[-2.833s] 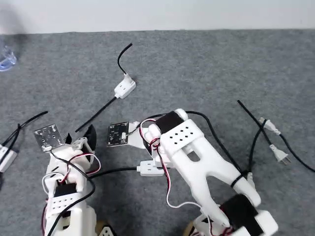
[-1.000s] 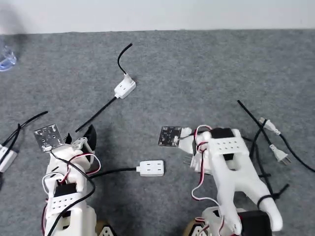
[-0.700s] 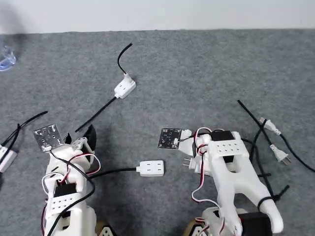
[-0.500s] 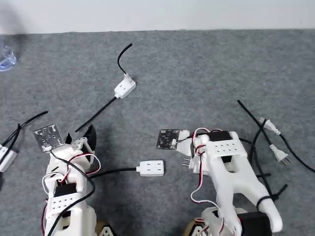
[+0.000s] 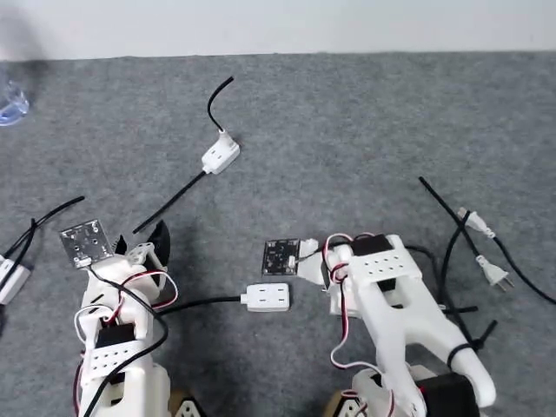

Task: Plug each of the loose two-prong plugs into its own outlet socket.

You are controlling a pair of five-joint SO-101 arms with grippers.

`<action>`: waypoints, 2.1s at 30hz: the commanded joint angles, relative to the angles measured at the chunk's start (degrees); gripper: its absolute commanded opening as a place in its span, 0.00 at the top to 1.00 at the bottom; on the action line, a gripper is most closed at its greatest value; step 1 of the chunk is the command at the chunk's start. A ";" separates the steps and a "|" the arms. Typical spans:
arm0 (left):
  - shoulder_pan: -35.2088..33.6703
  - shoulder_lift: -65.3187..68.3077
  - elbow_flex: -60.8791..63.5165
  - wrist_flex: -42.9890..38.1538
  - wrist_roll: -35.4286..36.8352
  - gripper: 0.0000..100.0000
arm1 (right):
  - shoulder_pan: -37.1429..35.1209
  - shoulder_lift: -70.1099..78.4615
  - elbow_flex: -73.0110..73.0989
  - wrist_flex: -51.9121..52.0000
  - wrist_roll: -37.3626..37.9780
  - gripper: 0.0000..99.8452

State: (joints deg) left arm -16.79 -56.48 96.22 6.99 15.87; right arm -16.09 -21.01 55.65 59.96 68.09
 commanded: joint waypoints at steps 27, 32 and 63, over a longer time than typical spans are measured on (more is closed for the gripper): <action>0.53 -0.26 -0.40 0.09 -0.44 0.74 | 5.14 9.10 -2.46 -9.63 3.08 0.90; 0.53 -0.26 -0.40 0.09 -0.44 0.74 | 4.79 13.67 -6.51 -6.20 3.25 0.93; 46.15 -0.18 -2.86 -12.84 16.97 0.74 | 0.92 -27.91 -4.48 8.40 -13.27 0.99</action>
State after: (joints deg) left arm 27.52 -56.48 96.22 -4.35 31.34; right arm -14.86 -47.65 51.78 68.92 55.43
